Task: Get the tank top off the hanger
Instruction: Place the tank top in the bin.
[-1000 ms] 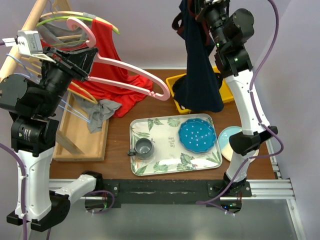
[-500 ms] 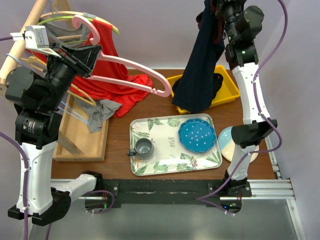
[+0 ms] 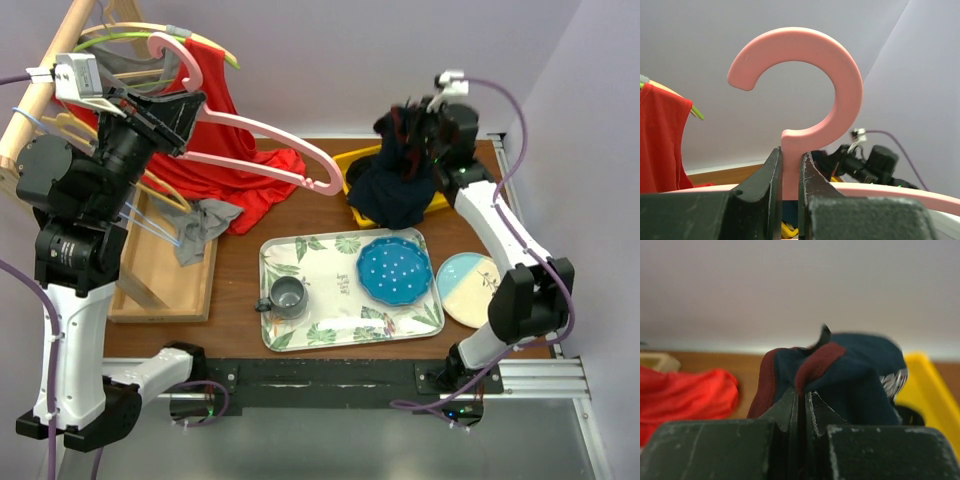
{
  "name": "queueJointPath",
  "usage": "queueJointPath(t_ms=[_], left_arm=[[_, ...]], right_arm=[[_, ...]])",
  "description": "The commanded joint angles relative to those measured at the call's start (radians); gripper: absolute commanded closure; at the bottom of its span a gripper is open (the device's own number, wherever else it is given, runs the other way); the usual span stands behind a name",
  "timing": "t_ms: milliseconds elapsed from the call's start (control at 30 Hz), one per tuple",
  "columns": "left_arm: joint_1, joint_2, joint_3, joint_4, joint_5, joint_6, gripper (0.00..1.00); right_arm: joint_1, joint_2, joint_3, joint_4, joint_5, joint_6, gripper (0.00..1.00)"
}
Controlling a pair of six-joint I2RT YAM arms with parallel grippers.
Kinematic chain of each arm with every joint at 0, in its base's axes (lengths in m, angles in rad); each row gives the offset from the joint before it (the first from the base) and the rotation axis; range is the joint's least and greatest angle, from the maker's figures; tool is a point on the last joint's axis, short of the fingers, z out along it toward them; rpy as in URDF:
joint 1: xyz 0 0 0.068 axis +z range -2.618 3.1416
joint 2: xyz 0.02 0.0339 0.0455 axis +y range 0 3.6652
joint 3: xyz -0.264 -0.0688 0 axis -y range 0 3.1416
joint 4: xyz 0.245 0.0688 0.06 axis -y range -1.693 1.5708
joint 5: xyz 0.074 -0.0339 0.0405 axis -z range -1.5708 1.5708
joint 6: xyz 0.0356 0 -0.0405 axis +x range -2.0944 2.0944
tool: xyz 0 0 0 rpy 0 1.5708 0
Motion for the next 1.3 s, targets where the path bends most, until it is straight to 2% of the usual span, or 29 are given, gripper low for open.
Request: queueJointPath(t_ms=[0,100,267,333,367,433,467,667,900,1000,1133,1267], left_arm=[[-0.002,-0.007,-0.013,0.061,0.019,0.018,1.0],[-0.002,-0.009,-0.02,0.067,0.02,0.017,1.0],[-0.002,-0.01,-0.017,0.061,0.019,0.024,1.0],[-0.002,-0.012,-0.015,0.055,0.012,0.029,1.0],[-0.002,-0.013,-0.015,0.052,0.014,0.029,1.0],[-0.002,-0.015,-0.017,0.047,0.012,0.03,1.0],[-0.002,-0.016,-0.017,0.047,0.012,0.033,1.0],[-0.002,-0.021,-0.021,0.05,0.009,0.038,1.0],[-0.002,-0.029,-0.027,0.06,0.022,0.037,1.0],[-0.002,-0.036,-0.032,0.06,0.026,0.035,1.0],[-0.002,-0.044,-0.04,0.067,0.026,0.029,1.0],[-0.002,-0.05,-0.044,0.07,0.031,0.021,1.0]], right_arm=[[0.001,0.082,-0.151,-0.047,0.086,0.173,1.0],[-0.001,0.215,-0.154,-0.085,0.053,0.224,1.0],[-0.001,0.36,-0.038,-0.196,0.051,0.249,0.99],[-0.002,0.371,0.017,-0.248,0.085,0.233,0.88],[-0.002,0.371,0.04,-0.28,0.099,0.229,0.75],[-0.003,0.342,0.086,-0.354,0.135,0.215,0.64],[-0.002,0.327,0.093,-0.369,0.142,0.209,0.52],[-0.002,0.222,0.177,-0.59,0.197,0.172,0.3],[-0.004,0.133,0.212,-0.736,0.27,0.135,0.16],[-0.002,0.098,0.177,-0.78,0.251,0.158,0.1],[-0.001,0.053,-0.008,-0.657,0.146,0.179,0.07],[-0.001,0.079,-0.082,-0.532,0.082,0.158,0.13]])
